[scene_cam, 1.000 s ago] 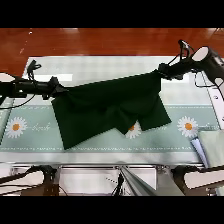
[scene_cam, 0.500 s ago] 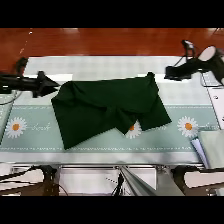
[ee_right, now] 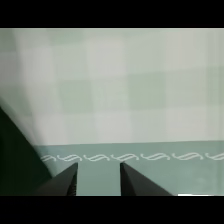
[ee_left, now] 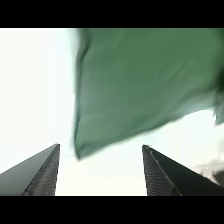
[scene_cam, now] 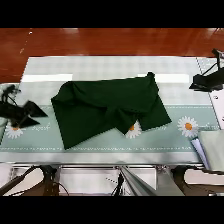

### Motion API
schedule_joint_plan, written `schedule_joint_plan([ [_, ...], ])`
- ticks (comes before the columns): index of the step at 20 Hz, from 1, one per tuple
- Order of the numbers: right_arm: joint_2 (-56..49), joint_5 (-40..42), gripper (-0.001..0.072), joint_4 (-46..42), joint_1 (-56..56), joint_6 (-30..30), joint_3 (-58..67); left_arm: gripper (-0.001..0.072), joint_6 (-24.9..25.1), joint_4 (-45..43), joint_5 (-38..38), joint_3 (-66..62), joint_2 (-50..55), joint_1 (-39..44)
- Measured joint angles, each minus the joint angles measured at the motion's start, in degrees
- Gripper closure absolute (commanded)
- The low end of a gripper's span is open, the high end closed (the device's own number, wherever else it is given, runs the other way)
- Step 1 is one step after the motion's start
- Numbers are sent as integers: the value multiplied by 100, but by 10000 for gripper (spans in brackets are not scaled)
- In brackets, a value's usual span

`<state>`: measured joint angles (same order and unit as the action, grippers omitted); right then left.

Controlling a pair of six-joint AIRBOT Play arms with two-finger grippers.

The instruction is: Fold the shirts.

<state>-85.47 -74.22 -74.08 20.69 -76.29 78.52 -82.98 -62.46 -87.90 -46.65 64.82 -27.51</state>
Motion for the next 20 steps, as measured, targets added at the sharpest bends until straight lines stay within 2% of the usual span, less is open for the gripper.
schedule_joint_plan([
  [6,17,83,350,466,114,308,-407,92,111,-63,374,1438,-103,0],
  [12,17,127,350,599,125,398,-474,118,131,737,1272,2039,188,758],
  [13,17,131,350,603,125,407,-479,196,111,931,1379,2072,286,962],
  [15,17,131,350,616,125,409,-483,540,44,1303,1812,2109,522,1403],
  [16,17,129,350,621,125,411,-483,677,17,1467,2050,2118,640,1609],
  [20,15,118,350,490,127,424,-483,686,13,1871,2352,2131,870,2000],
])
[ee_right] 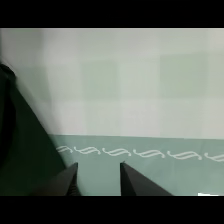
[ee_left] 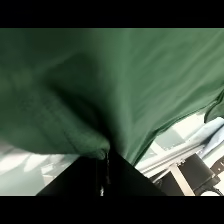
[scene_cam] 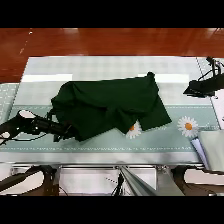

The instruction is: Fold the shirts.

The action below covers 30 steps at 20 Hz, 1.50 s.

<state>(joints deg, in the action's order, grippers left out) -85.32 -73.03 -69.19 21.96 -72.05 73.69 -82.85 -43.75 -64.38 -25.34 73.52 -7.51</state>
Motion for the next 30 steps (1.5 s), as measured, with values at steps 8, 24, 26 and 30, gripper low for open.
schedule_joint_plan([
  [8,-400,-15,174,852,24,485,-632,686,413,55,105,17,-103,61],
  [24,-643,271,688,1622,-1115,866,-400,686,634,46,48,-1239,-579,63],
  [26,-179,61,688,1681,-986,905,-111,687,664,57,-17,-1884,-896,61],
  [30,1110,-46,688,2282,-684,922,463,686,726,74,-37,-3679,-1801,61],
])
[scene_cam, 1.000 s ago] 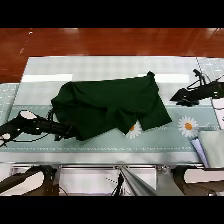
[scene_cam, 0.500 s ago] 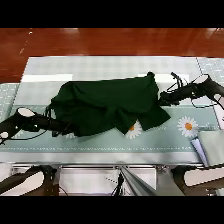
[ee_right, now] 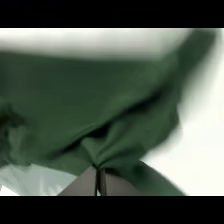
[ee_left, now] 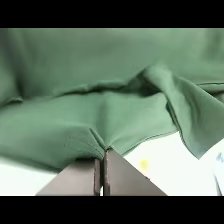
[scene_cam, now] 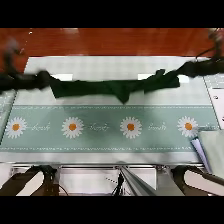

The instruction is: Fold the shirts.

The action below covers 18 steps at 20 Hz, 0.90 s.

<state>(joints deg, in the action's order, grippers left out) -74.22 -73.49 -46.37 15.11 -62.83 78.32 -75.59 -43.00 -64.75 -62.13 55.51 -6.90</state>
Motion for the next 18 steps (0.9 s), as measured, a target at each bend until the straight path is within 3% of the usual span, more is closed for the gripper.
schedule_joint_plan([
  [7,2387,1665,689,640,240,-601,1143,687,234,-605,1438,-3198,-1405,0],
  [9,2739,1923,689,317,254,-1027,1449,687,7,-1156,1314,-3742,-1582,2],
  [12,3005,1670,689,-372,262,-1705,1878,687,-361,-1867,507,-4103,-1720,2],
  [14,3130,1445,689,-612,267,-1956,2194,687,-487,-2096,107,-4221,-1893,2],
  [18,3300,1200,689,-953,267,-2203,2879,688,-599,-2470,-7,-4389,-2326,2],
])
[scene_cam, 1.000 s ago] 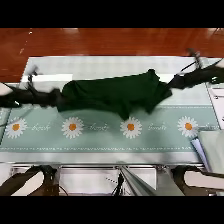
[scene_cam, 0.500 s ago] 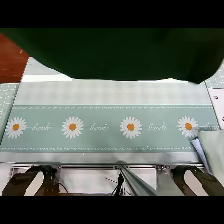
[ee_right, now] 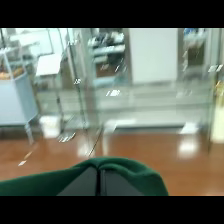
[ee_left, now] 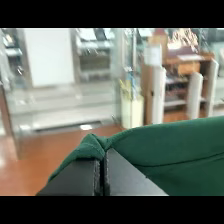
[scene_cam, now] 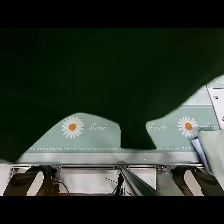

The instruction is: Fold the shirts.

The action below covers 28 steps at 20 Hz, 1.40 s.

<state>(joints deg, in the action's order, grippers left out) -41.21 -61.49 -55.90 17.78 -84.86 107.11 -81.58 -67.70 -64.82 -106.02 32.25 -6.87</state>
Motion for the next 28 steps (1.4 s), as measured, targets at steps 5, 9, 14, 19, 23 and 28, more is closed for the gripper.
schedule_joint_plan([
  [5,70,-439,689,-592,0,-466,831,689,-232,-289,-647,-302,-264,0],
  [9,-35,-1449,689,-1237,0,-551,1034,688,-472,-452,-2015,-308,-201,0],
  [14,-809,-2769,689,-1569,-15,-256,1075,688,-798,-413,-3305,258,151,2],
  [19,-2505,-3204,689,-1652,-595,-125,964,687,-754,-260,-3252,1158,1003,7],
  [23,-3864,-2387,689,-2168,-1255,-90,940,687,-323,-393,-2413,1423,2100,7],
  [28,-5110,-800,689,-2387,-1652,-400,938,686,153,-605,-964,1508,3613,11],
])
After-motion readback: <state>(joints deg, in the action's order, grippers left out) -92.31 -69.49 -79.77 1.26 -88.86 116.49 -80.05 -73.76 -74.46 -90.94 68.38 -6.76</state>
